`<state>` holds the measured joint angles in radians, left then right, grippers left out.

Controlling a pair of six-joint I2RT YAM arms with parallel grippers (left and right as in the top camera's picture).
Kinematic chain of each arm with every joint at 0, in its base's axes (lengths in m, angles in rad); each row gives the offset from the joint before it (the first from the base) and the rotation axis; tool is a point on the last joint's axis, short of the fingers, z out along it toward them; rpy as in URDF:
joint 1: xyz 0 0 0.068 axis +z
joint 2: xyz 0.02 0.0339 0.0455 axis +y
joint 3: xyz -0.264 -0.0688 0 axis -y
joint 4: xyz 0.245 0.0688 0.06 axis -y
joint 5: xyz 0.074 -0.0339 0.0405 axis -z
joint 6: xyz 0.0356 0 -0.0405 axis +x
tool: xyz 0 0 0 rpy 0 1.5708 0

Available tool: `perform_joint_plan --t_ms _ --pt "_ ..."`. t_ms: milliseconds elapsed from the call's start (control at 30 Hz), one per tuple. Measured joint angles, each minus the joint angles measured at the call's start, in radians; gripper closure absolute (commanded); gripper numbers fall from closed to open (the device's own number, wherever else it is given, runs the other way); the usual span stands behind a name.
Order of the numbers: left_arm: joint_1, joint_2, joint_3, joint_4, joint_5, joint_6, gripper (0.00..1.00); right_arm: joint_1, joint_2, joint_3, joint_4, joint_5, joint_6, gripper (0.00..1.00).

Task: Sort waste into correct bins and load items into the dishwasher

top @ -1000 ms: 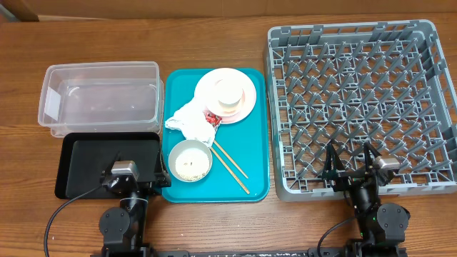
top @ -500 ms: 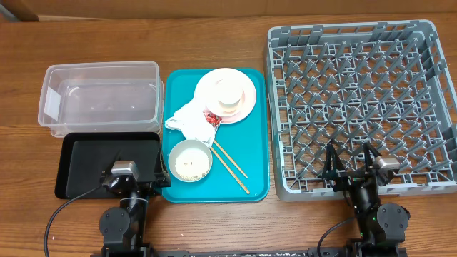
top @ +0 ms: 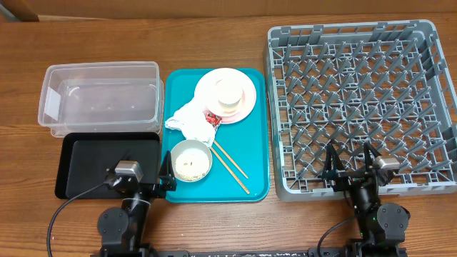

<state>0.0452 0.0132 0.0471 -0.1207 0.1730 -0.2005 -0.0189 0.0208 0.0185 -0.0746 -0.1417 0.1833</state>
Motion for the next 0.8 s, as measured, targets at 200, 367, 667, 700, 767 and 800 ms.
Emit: perform_joint_plan --t_ms 200,367,667,700,767,800 --pt "0.0 0.04 0.246 -0.143 0.027 -0.01 0.0 0.0 0.001 0.0 0.0 0.0 0.0 0.0" --pt "0.0 0.2 0.515 -0.271 0.031 -0.008 0.0 0.0 0.002 0.0 0.0 0.0 0.0 0.0" --pt "0.0 0.806 1.156 -0.896 0.072 0.036 0.0 0.0 0.002 0.0 0.0 0.0 0.0 0.0" --pt "0.0 0.875 1.225 -0.952 0.084 0.04 0.0 0.0 0.002 0.0 -0.001 0.001 0.0 0.0" --pt "0.0 0.989 1.339 -1.036 0.117 0.045 0.0 0.0 0.002 0.0 0.0 0.0 0.0 0.0" --pt "0.0 1.043 1.389 -1.067 0.14 0.047 0.01 0.0 0.002 0.0 0.0 0.0 0.0 0.0"
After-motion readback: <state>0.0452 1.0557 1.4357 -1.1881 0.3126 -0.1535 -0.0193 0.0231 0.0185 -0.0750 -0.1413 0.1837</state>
